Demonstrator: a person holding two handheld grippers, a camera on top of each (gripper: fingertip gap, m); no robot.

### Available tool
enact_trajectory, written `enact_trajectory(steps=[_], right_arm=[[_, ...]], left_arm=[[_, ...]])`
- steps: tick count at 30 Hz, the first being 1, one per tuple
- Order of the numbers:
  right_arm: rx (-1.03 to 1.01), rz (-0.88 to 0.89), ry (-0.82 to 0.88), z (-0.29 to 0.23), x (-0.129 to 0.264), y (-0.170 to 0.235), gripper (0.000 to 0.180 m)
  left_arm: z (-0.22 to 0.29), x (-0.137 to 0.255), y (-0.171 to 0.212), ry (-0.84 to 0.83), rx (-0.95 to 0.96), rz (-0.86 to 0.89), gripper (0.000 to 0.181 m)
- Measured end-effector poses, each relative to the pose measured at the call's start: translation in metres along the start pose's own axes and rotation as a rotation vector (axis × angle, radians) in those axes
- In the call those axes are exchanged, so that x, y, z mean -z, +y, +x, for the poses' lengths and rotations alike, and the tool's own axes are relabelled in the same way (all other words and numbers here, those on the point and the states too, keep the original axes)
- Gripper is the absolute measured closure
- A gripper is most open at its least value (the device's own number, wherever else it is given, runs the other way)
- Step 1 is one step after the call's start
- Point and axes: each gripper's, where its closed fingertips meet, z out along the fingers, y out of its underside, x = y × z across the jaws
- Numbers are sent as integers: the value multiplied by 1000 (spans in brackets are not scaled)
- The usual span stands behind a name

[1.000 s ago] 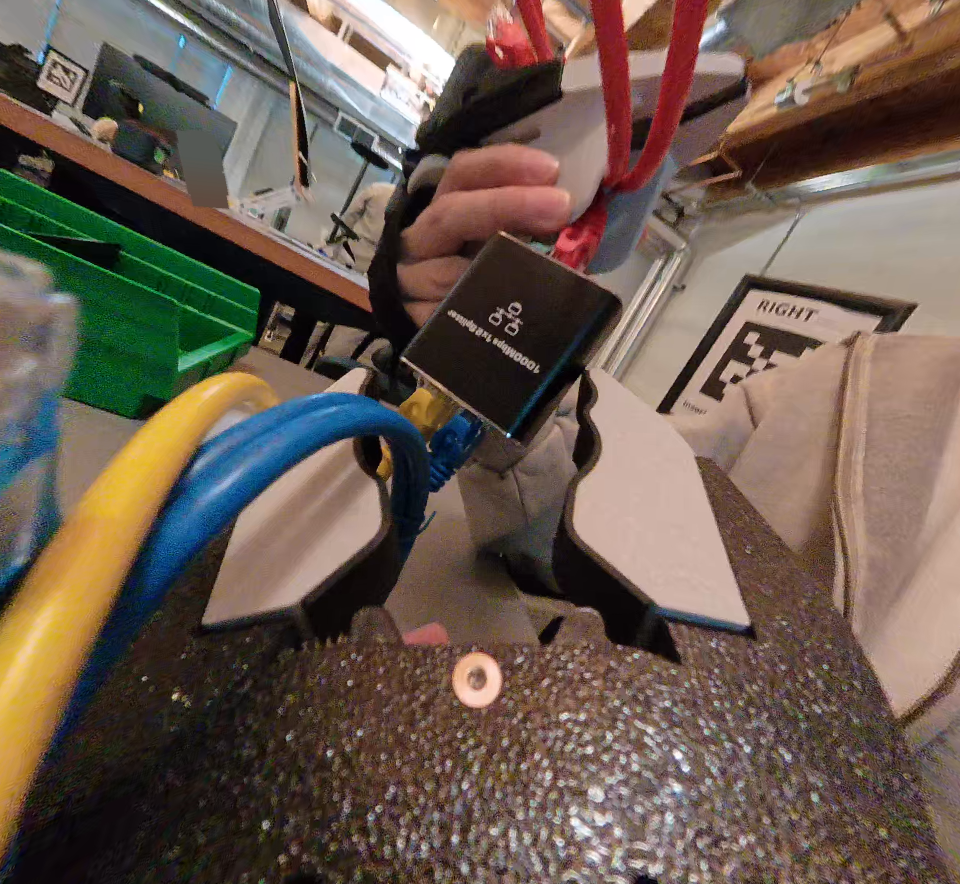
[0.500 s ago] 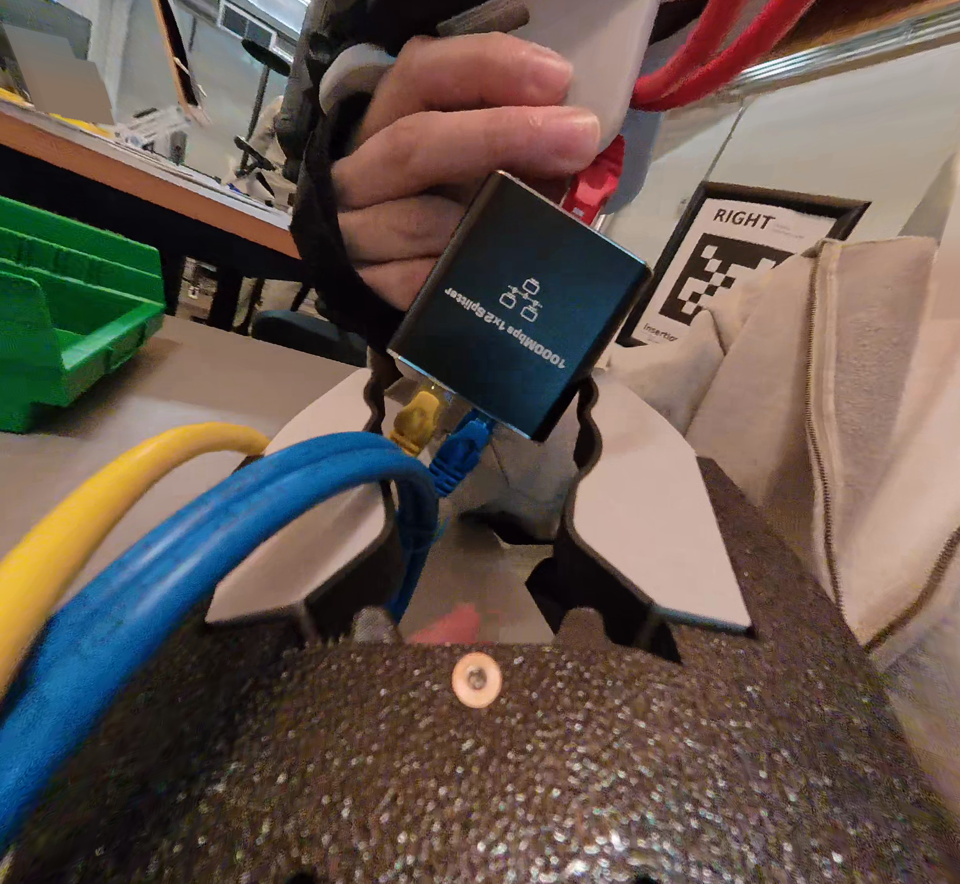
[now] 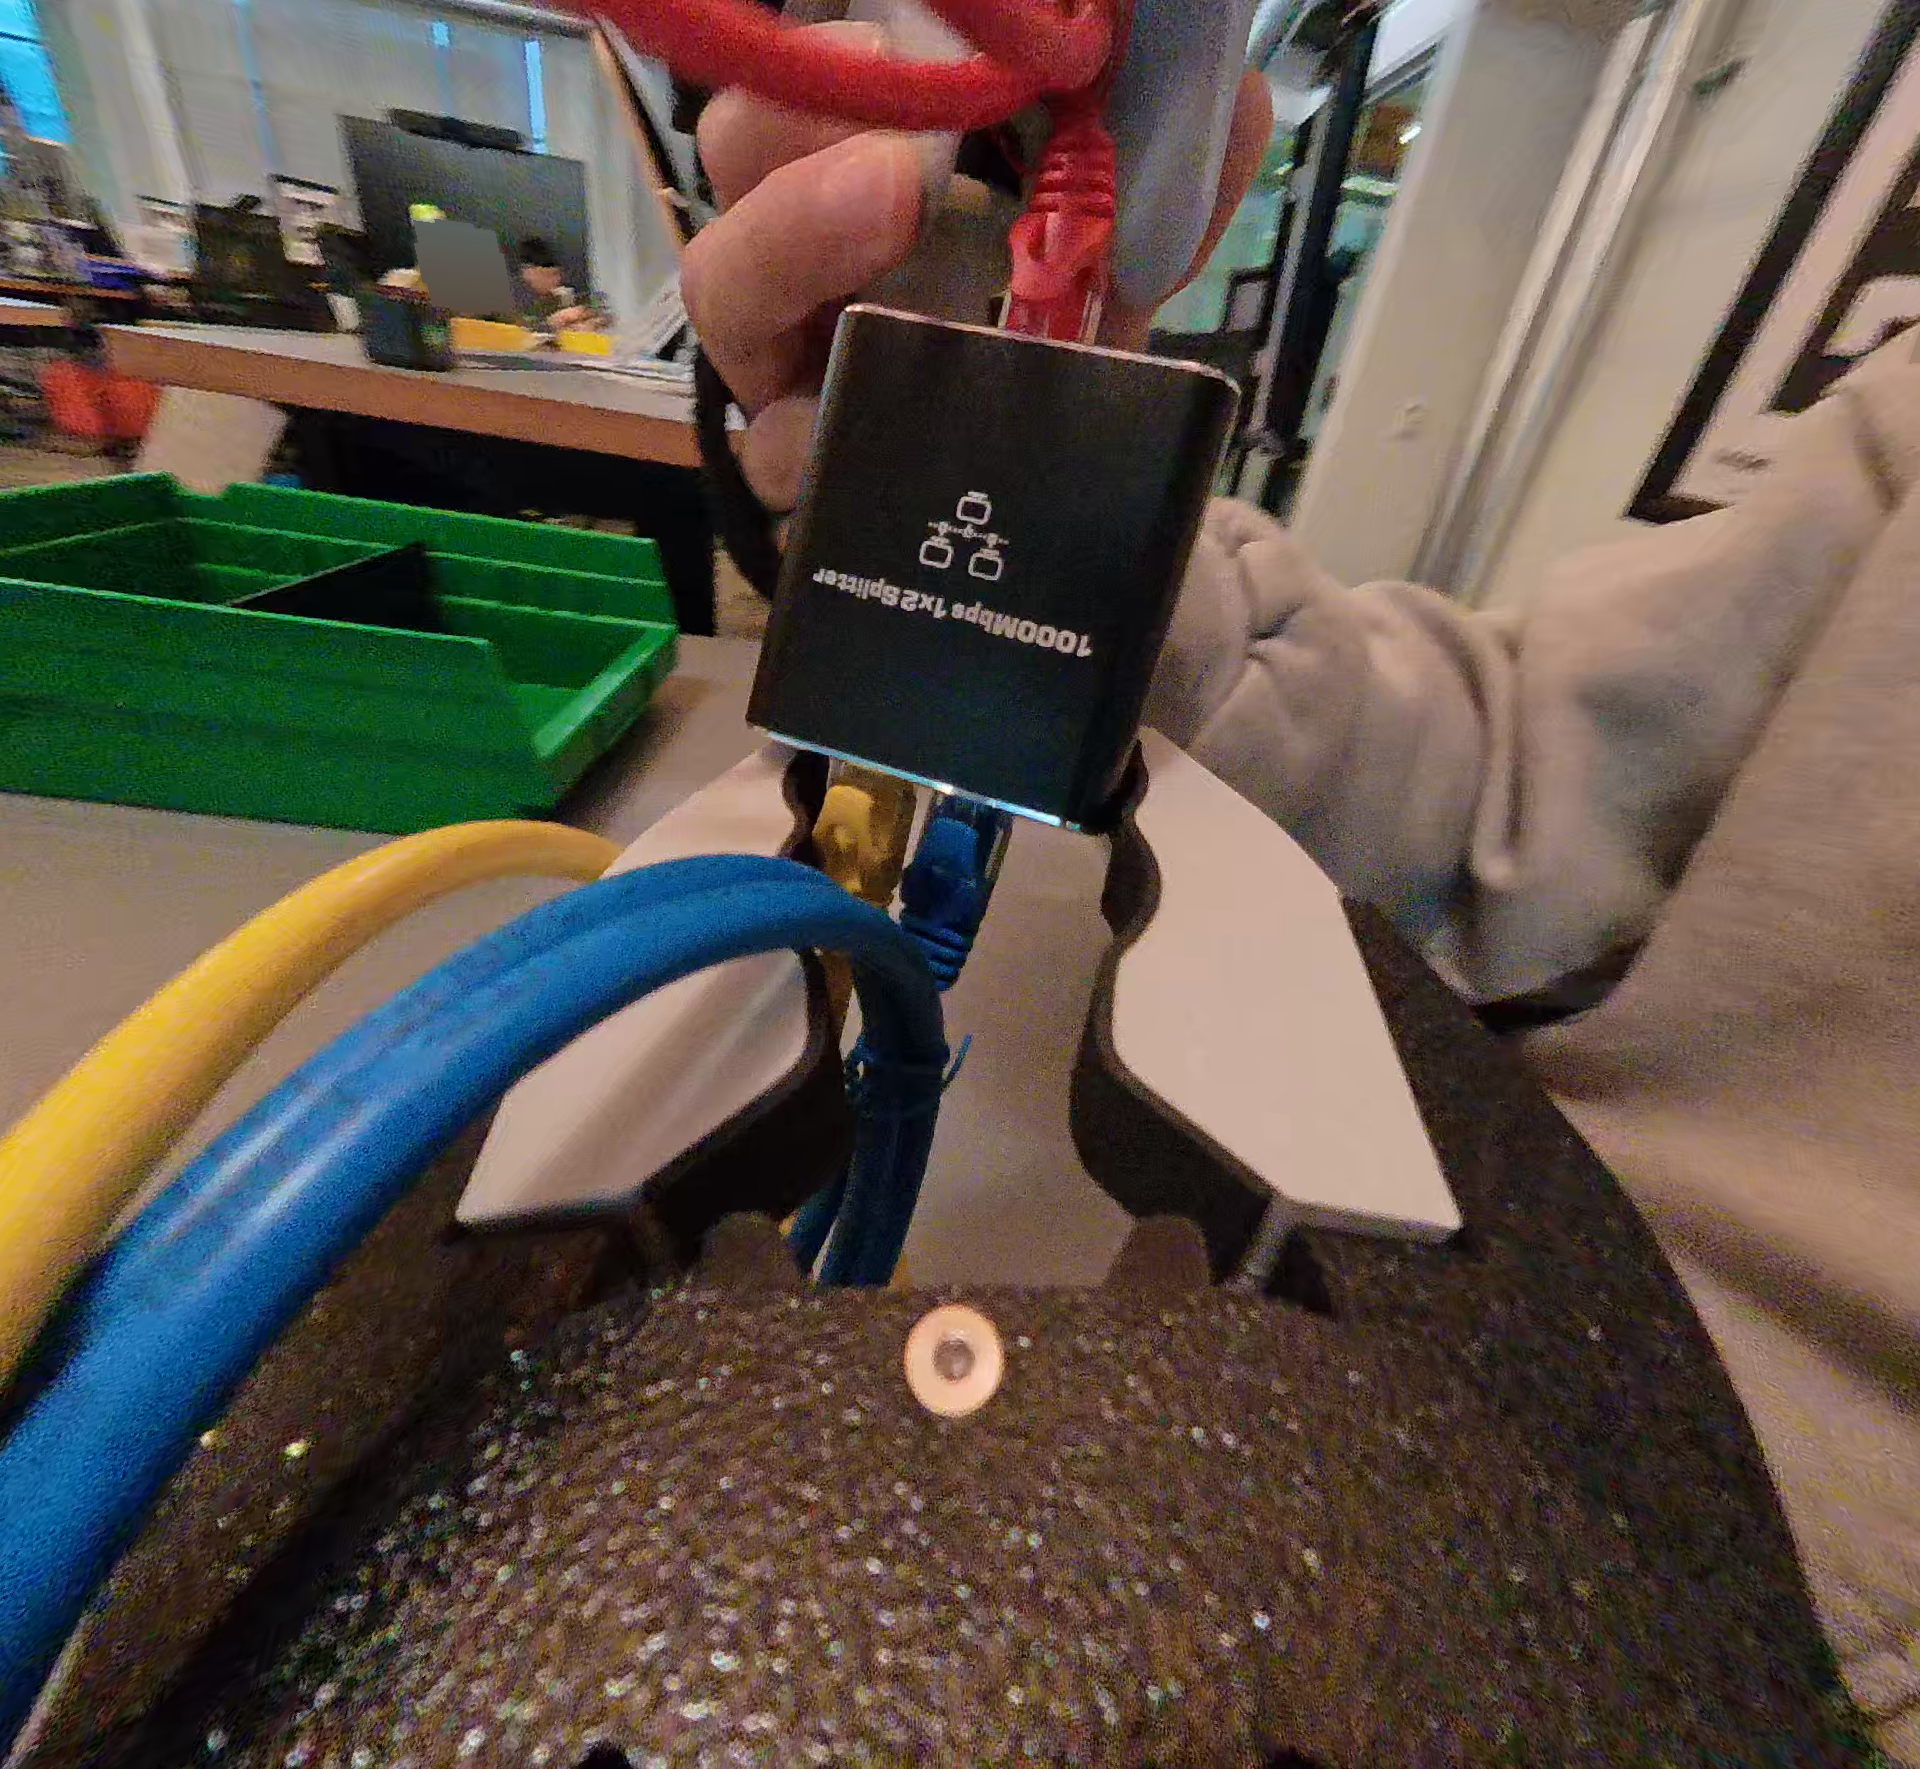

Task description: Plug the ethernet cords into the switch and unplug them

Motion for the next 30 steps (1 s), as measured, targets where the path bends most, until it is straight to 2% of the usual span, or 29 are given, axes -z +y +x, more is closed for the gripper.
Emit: enact_trajectory(steps=[2, 4, 6, 9, 10, 12, 14, 15, 17, 18, 23, 27, 30], right_arm=[[47, -69, 198, 21, 6, 7, 165], [52, -77, 444, 46, 23, 8, 141], [4, -54, 657, 62, 44, 14, 127], [-150, 61, 821, 70, 62, 35, 125], [-200, 99, 815, 69, 60, 43, 124], [-295, 138, 805, 69, 52, 61, 132], [-392, 164, 850, 75, 50, 79, 130], [-425, 193, 853, 75, 48, 83, 135], [-432, 261, 810, 69, 44, 82, 164], [-439, 268, 830, 70, 48, 86, 165], [-524, 271, 865, 70, 63, 101, 162], [-524, 311, 921, 70, 69, 103, 146], [-528, 309, 927, 73, 71, 107, 150]], left_arm=[[-17, 9, -2, -180, -96, -33, 130], [-37, 26, -16, -396, -159, -16, 130], [-58, 52, -29, -641, -227, -29, 130], [-76, 89, -45, -982, -421, -137, 130], [-77, 95, -48, -1047, -492, -198, 129], [-76, 95, -47, -1115, -594, -300, 129], [-75, 93, -42, -1161, -668, -385, 129], [-75, 92, -38, -1173, -685, -429, 129], [-74, 90, -31, -1188, -712, -480, 129], [-74, 89, -26, -1185, -705, -498, 129], [-75, 88, -9, -1166, -678, -589, 129], [-80, 88, -2, -1188, -709, -640, 129], [-77, 81, 0, -1195, -748, -648, 129]])
